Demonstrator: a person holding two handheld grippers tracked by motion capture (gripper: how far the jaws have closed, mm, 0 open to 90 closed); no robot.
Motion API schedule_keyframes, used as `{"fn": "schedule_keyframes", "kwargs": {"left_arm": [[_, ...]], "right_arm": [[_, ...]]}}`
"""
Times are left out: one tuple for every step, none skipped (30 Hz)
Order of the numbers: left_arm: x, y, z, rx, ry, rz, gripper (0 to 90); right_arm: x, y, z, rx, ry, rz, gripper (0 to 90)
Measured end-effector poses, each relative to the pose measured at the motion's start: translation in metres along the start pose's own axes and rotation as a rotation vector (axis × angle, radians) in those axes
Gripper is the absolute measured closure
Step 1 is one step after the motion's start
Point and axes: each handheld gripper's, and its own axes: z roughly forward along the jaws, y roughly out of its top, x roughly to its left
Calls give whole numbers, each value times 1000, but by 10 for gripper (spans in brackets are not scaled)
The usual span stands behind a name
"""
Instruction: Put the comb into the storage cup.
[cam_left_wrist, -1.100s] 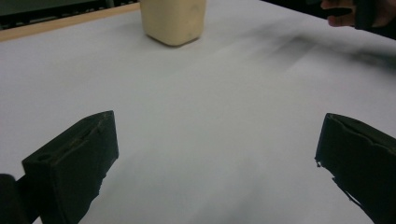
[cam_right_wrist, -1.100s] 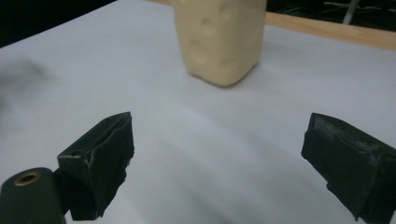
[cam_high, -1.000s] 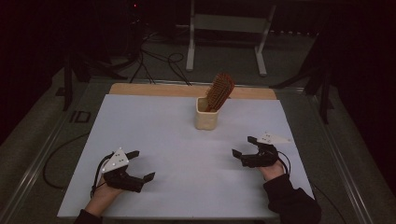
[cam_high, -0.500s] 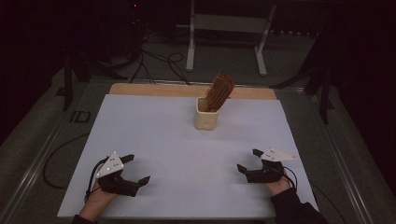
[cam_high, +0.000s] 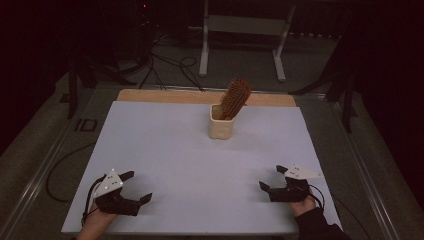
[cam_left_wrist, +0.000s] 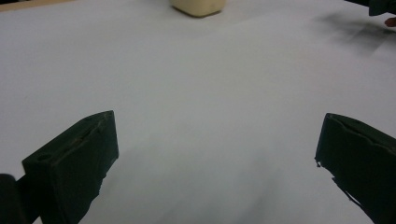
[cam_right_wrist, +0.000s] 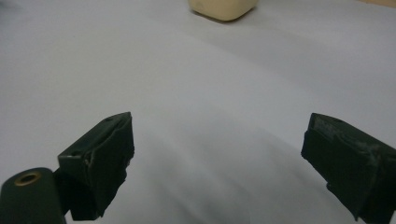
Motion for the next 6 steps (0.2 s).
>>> {"fn": "schedule_keyframes", "kwargs": {"left_arm": [[1, -2, -1, 0, 6, -9, 0], [1, -3, -1, 1, 8, -9, 0], [1, -3, -1, 1, 11, -8, 0], [1, -3, 0, -2, 10, -7, 0], [1, -2, 0, -5, 9, -7, 0], [1, -2, 0, -5, 9, -7, 0]], "right_arm": [[0, 0, 1, 9, -2, -7, 87], [1, 0, 3, 15, -5, -12, 87], [1, 0, 4, 16, -2, -14, 87], [1, 0, 5, 22, 3, -18, 87], [2, 0, 6, 25, 6, -20, 87], [3, 0, 7, 23, 13, -22, 87]]}}
